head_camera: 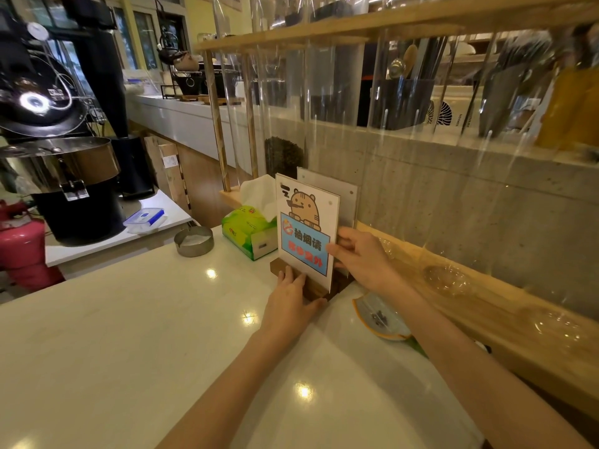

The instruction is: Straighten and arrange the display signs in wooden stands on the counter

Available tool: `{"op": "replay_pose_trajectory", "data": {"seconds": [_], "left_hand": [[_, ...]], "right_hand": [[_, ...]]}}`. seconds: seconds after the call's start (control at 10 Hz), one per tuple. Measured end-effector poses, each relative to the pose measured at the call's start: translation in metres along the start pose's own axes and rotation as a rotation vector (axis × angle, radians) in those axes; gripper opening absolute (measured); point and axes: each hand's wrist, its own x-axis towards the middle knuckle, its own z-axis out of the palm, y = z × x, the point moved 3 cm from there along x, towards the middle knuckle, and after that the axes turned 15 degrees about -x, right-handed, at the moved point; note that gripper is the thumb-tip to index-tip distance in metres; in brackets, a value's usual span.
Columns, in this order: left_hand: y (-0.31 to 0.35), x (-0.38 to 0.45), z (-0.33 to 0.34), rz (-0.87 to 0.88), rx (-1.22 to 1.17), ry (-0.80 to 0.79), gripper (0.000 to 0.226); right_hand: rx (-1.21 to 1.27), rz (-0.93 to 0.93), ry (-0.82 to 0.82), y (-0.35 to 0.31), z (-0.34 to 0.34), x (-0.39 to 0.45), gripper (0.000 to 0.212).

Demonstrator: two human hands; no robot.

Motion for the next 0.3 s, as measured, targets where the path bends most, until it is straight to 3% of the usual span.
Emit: {"op": "replay_pose_trajectory", "data": {"seconds": [0.1,0.2,0.3], "left_hand": [[0.001,-0.001,-0.004,-0.012,-0.001,-0.05,0.068],[0.002,-0.009,-0.016,0.042,-0.035,-0.072,0.071],[0.007,-0.018,-0.035,0.104,-0.045,-0.043,0.07]], "right_hand": [[-0.022,0.008,-0.014,-0.001,0.002,-0.003,0.03],[0.012,-0.014,0.096,-0.007,0.003,-0.008,0.041],[-0.064,-0.055,0.466,-0.018,-0.005,-0.017,0.045]]}}
